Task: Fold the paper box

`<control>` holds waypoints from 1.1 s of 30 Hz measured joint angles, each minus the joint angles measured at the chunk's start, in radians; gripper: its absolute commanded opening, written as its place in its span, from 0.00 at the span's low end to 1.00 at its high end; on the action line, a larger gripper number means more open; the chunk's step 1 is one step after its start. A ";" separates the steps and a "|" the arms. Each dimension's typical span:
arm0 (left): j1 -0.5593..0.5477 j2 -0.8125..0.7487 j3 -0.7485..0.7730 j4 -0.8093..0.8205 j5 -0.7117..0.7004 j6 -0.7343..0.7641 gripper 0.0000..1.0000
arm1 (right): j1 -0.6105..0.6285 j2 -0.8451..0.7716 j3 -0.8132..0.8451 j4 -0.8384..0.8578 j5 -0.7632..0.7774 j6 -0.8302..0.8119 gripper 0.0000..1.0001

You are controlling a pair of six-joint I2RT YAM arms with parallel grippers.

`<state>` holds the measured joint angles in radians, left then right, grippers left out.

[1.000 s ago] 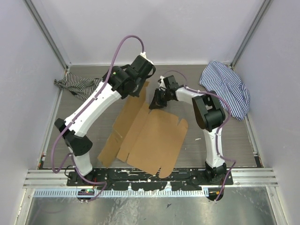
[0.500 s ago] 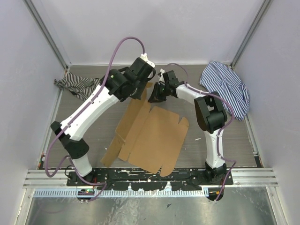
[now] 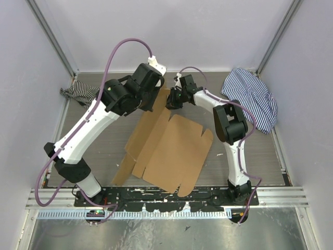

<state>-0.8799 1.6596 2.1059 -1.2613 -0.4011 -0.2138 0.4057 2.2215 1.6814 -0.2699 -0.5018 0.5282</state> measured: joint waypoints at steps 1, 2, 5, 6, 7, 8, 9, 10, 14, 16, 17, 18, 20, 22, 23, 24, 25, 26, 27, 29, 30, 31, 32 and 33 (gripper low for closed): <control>0.000 0.000 0.000 0.000 -0.001 0.000 0.00 | 0.000 0.003 0.000 -0.003 -0.010 0.000 0.18; 0.000 0.000 0.000 0.000 -0.003 0.000 0.00 | 0.000 0.005 0.000 -0.005 -0.019 0.000 0.18; 0.000 0.006 0.000 0.000 -0.019 0.000 0.00 | -0.001 0.001 -0.020 0.002 -0.044 -0.004 0.18; 0.000 0.011 0.000 0.000 -0.024 0.000 0.00 | -0.002 -0.004 -0.041 0.010 -0.052 -0.004 0.18; 0.000 0.016 0.000 0.000 -0.031 0.000 0.00 | -0.002 -0.011 -0.061 0.015 -0.059 -0.004 0.18; 0.000 0.024 0.000 0.000 -0.036 0.000 0.00 | -0.002 -0.019 -0.087 0.017 -0.066 -0.004 0.18; 0.000 0.035 0.000 0.000 -0.043 0.000 0.00 | -0.002 -0.033 -0.123 0.019 -0.072 -0.004 0.18; 0.000 0.045 0.000 0.000 -0.046 0.000 0.00 | -0.002 -0.041 -0.144 0.018 -0.077 -0.004 0.19; 0.000 0.086 0.000 0.000 -0.056 -0.001 0.00 | -0.001 -0.084 -0.218 0.021 -0.100 -0.005 0.19; 0.000 0.098 0.000 0.000 -0.057 -0.001 0.00 | 0.000 -0.102 -0.230 0.022 -0.103 -0.006 0.19; 0.000 0.100 -0.001 0.000 -0.057 -0.002 0.00 | 0.000 -0.109 -0.230 0.022 -0.099 -0.008 0.19; 0.000 0.101 -0.001 0.000 -0.057 -0.004 0.00 | 0.000 -0.116 -0.230 0.023 -0.089 -0.011 0.19; -0.001 0.098 -0.001 0.000 -0.056 -0.006 0.00 | 0.000 -0.123 -0.228 0.021 -0.063 -0.014 0.19; -0.002 0.091 -0.002 0.000 -0.049 -0.012 0.00 | -0.003 -0.122 -0.219 0.016 -0.039 -0.014 0.19; -0.003 0.084 -0.002 0.000 -0.043 -0.016 0.00 | -0.005 -0.122 -0.215 0.013 -0.031 -0.014 0.19; -0.003 0.074 -0.004 0.000 -0.033 -0.019 0.00 | -0.007 -0.122 -0.206 0.006 -0.024 -0.012 0.19; -0.003 0.057 -0.010 0.002 -0.019 -0.024 0.00 | -0.009 -0.119 -0.195 0.003 -0.021 -0.010 0.19; -0.004 0.042 -0.013 0.003 -0.008 -0.027 0.00 | -0.011 -0.112 -0.174 0.001 -0.020 -0.009 0.19; -0.005 0.021 -0.017 0.006 0.010 -0.030 0.00 | -0.014 -0.102 -0.151 0.001 -0.021 -0.007 0.19; -0.006 -0.016 -0.022 0.012 0.031 -0.034 0.00 | -0.015 -0.077 -0.105 0.007 -0.026 -0.006 0.19; -0.007 -0.038 -0.022 0.017 0.043 -0.038 0.00 | -0.017 -0.065 -0.084 0.010 -0.029 -0.006 0.20; -0.008 -0.052 -0.022 0.021 0.050 -0.040 0.00 | -0.018 -0.056 -0.072 0.013 -0.032 -0.005 0.20; -0.010 -0.066 -0.022 0.025 0.056 -0.043 0.00 | -0.019 -0.047 -0.061 0.013 -0.037 -0.005 0.20; -0.011 -0.078 -0.022 0.028 0.063 -0.045 0.00 | -0.020 -0.037 -0.051 0.011 -0.042 -0.005 0.20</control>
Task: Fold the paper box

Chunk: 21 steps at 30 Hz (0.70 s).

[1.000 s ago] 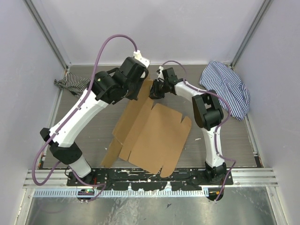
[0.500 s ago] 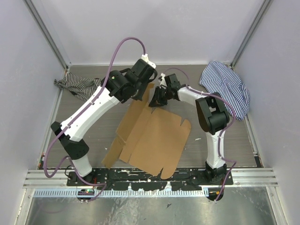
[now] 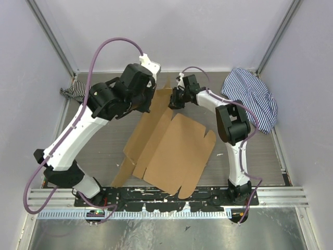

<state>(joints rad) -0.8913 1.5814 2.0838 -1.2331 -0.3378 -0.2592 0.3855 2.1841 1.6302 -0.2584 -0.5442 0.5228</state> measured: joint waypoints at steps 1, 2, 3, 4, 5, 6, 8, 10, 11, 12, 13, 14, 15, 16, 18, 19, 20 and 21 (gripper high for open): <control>-0.002 -0.008 0.000 0.002 0.005 -0.001 0.00 | -0.001 0.010 0.009 0.000 -0.005 0.000 0.20; -0.003 -0.013 -0.002 0.003 0.008 -0.003 0.00 | -0.001 0.022 0.018 0.000 -0.014 0.000 0.20; -0.004 -0.015 -0.005 0.006 0.009 -0.004 0.00 | -0.001 0.031 0.025 0.000 -0.024 0.000 0.20; -0.004 -0.016 -0.008 0.009 0.010 -0.005 0.00 | -0.001 0.041 0.030 0.002 -0.037 -0.001 0.20; -0.004 -0.014 -0.013 0.011 0.008 -0.005 0.00 | -0.001 0.048 0.030 0.002 -0.050 -0.001 0.20; -0.004 -0.011 -0.016 0.011 0.006 -0.004 0.00 | 0.000 0.050 0.026 0.001 -0.062 -0.001 0.20; -0.004 -0.002 -0.020 0.011 -0.001 -0.004 0.00 | 0.000 0.049 0.011 0.005 -0.081 -0.002 0.20; -0.005 0.012 -0.025 0.010 -0.018 -0.004 0.00 | 0.000 0.043 -0.015 0.018 -0.095 -0.006 0.20; -0.005 0.020 -0.025 0.009 -0.025 -0.004 0.00 | 0.000 0.037 -0.031 0.019 -0.098 -0.008 0.20; -0.004 0.030 -0.027 0.010 -0.034 -0.004 0.00 | 0.000 0.029 -0.053 0.018 -0.102 -0.011 0.20; -0.004 0.039 -0.030 0.010 -0.041 -0.004 0.00 | 0.000 0.017 -0.077 0.017 -0.107 -0.014 0.20; -0.005 0.045 -0.037 0.014 -0.047 -0.005 0.00 | 0.000 0.005 -0.096 0.018 -0.114 -0.016 0.20; -0.005 0.050 -0.045 0.016 -0.052 -0.005 0.00 | 0.000 -0.006 -0.111 0.019 -0.121 -0.017 0.20; -0.005 0.053 -0.056 0.017 -0.058 -0.005 0.00 | 0.000 -0.015 -0.123 0.020 -0.129 -0.017 0.20; -0.005 0.057 -0.077 0.019 -0.066 -0.007 0.00 | 0.000 -0.038 -0.146 0.027 -0.150 -0.016 0.20; -0.005 0.058 -0.085 0.020 -0.069 -0.008 0.00 | 0.001 -0.048 -0.155 0.036 -0.158 -0.016 0.20; -0.005 0.058 -0.090 0.022 -0.070 -0.008 0.00 | 0.001 -0.055 -0.159 0.042 -0.161 -0.014 0.21; -0.005 0.058 -0.093 0.022 -0.071 -0.010 0.00 | 0.002 -0.064 -0.162 0.045 -0.164 -0.013 0.22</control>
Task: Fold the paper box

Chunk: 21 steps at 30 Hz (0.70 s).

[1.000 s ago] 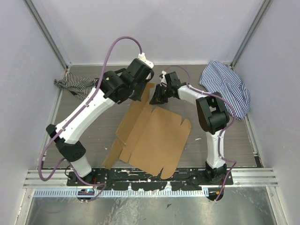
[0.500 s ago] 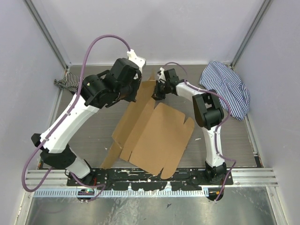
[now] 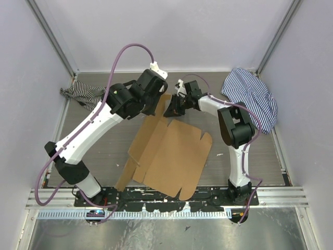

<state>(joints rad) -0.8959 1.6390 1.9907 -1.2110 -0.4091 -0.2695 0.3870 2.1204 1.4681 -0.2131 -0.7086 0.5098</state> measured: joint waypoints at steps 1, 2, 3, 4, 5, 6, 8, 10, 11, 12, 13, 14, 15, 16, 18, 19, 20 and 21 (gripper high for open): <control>0.000 0.000 0.000 0.001 0.000 -0.002 0.00 | 0.000 -0.005 0.000 0.005 0.001 0.000 0.27; 0.000 0.000 0.000 0.002 0.000 -0.003 0.00 | 0.000 -0.007 0.000 0.011 0.002 0.001 0.35; 0.000 -0.002 0.000 0.002 0.000 -0.006 0.00 | 0.000 -0.007 0.002 0.012 0.005 0.005 0.43; 0.000 -0.005 0.000 0.002 0.001 -0.009 0.00 | 0.000 -0.006 0.005 0.010 0.008 0.009 0.49; 0.000 -0.010 0.000 0.001 0.003 -0.013 0.00 | -0.001 -0.005 0.007 0.006 0.008 0.018 0.55; 0.000 -0.017 0.000 0.001 0.004 -0.017 0.00 | -0.003 -0.004 0.013 0.002 0.008 0.026 0.59; 0.000 -0.037 0.001 -0.001 0.003 -0.021 0.00 | -0.007 0.000 0.029 0.006 -0.002 0.044 0.66; 0.000 -0.066 0.003 -0.005 0.003 -0.024 0.00 | -0.014 0.002 0.039 0.026 -0.024 0.060 0.69; 0.000 -0.082 0.004 -0.008 0.000 -0.024 0.00 | -0.019 0.003 0.042 0.041 -0.040 0.072 0.70; 0.000 -0.097 0.005 -0.011 -0.002 -0.025 0.00 | -0.026 0.004 0.042 0.063 -0.061 0.087 0.70; 0.000 -0.111 0.005 -0.012 -0.005 -0.027 0.00 | -0.033 0.006 0.042 0.084 -0.083 0.099 0.70; 0.000 -0.125 0.005 -0.014 -0.007 -0.028 0.00 | -0.043 0.012 0.042 0.113 -0.112 0.116 0.70; 0.000 -0.134 0.005 -0.015 -0.009 -0.030 0.00 | -0.051 0.017 0.042 0.135 -0.134 0.127 0.69; 0.000 -0.143 0.005 -0.015 -0.011 -0.031 0.00 | -0.059 0.026 0.042 0.161 -0.160 0.141 0.68; 0.000 -0.152 0.005 -0.015 -0.012 -0.032 0.00 | -0.070 0.048 0.042 0.211 -0.209 0.171 0.65; 0.000 -0.152 0.005 -0.014 -0.013 -0.032 0.00 | -0.075 0.056 0.041 0.232 -0.225 0.185 0.64; 0.000 -0.152 0.004 -0.014 -0.013 -0.033 0.00 | -0.079 0.065 0.037 0.262 -0.244 0.207 0.62; 0.000 -0.152 0.002 -0.014 -0.014 -0.034 0.00 | -0.080 0.070 0.029 0.291 -0.263 0.225 0.61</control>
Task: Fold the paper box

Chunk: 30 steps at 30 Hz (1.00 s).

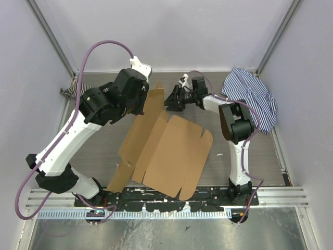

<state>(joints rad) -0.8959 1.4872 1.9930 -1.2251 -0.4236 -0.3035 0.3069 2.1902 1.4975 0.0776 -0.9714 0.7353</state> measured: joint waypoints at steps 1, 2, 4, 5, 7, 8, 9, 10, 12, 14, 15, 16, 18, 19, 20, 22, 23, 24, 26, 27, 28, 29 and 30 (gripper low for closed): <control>0.000 0.000 -0.001 -0.001 -0.003 0.000 0.00 | 0.000 0.002 -0.010 0.027 -0.018 0.017 0.60; 0.000 0.000 -0.002 0.000 -0.006 -0.001 0.00 | 0.002 0.002 -0.019 0.050 -0.035 0.034 0.59; 0.000 0.001 -0.002 0.000 -0.016 -0.001 0.00 | 0.008 0.002 -0.044 0.111 -0.067 0.065 0.58; 0.000 0.002 -0.002 -0.001 -0.025 -0.002 0.00 | 0.011 0.002 -0.060 0.147 -0.083 0.083 0.58; 0.000 0.006 -0.002 -0.003 -0.042 -0.004 0.00 | 0.013 0.002 -0.093 0.206 -0.109 0.115 0.58; 0.000 0.010 -0.002 -0.006 -0.051 -0.005 0.00 | 0.014 0.002 -0.111 0.237 -0.122 0.134 0.58; 0.000 0.014 -0.002 -0.010 -0.061 -0.005 0.00 | 0.016 0.002 -0.131 0.272 -0.134 0.150 0.57; 0.000 0.020 -0.002 -0.013 -0.069 -0.006 0.00 | 0.017 0.002 -0.150 0.309 -0.144 0.171 0.57; 0.000 0.029 -0.002 -0.014 -0.086 -0.009 0.00 | 0.018 0.002 -0.179 0.376 -0.156 0.211 0.57; 0.000 0.036 -0.002 -0.016 -0.103 -0.013 0.00 | 0.018 0.002 -0.213 0.473 -0.168 0.264 0.57; 0.000 0.038 -0.002 -0.016 -0.111 -0.014 0.00 | 0.017 0.002 -0.226 0.513 -0.171 0.292 0.57; 0.000 0.038 -0.002 -0.017 -0.115 -0.014 0.00 | 0.015 0.002 -0.241 0.565 -0.175 0.327 0.57; 0.000 0.039 -0.002 -0.019 -0.123 -0.016 0.00 | 0.009 0.006 -0.267 0.705 -0.182 0.430 0.55; 0.000 0.038 -0.002 -0.019 -0.126 -0.016 0.00 | 0.005 0.012 -0.271 0.784 -0.192 0.491 0.53; 0.000 0.038 -0.004 -0.019 -0.127 -0.016 0.00 | 0.004 0.023 -0.271 0.859 -0.198 0.547 0.51; 0.000 0.038 -0.016 -0.018 -0.126 -0.017 0.00 | 0.005 0.069 -0.252 1.077 -0.214 0.706 0.45; 0.000 0.038 -0.023 -0.018 -0.126 -0.017 0.00 | 0.006 0.101 -0.232 1.175 -0.222 0.787 0.44; 0.000 0.038 -0.028 -0.017 -0.125 -0.018 0.00 | 0.009 0.124 -0.216 1.230 -0.227 0.838 0.43; 0.000 0.038 -0.033 -0.017 -0.124 -0.020 0.00 | 0.016 0.163 -0.198 1.319 -0.235 0.933 0.41; 0.000 0.038 -0.034 -0.017 -0.124 -0.020 0.00 | 0.020 0.172 -0.200 1.347 -0.241 0.961 0.42; 0.000 0.038 -0.034 -0.017 -0.124 -0.020 0.00 | 0.024 0.175 -0.204 1.359 -0.245 0.969 0.53; 0.000 0.038 -0.034 -0.017 -0.125 -0.020 0.00 | 0.026 0.173 -0.215 1.359 -0.245 0.965 0.60; 0.000 0.038 -0.034 -0.016 -0.124 -0.020 0.00 | 0.027 0.167 -0.225 1.344 -0.246 0.942 0.62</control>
<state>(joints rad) -0.8959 1.5253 1.9587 -1.2411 -0.5480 -0.3237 0.3340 2.3569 1.2728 1.4216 -1.2179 1.6775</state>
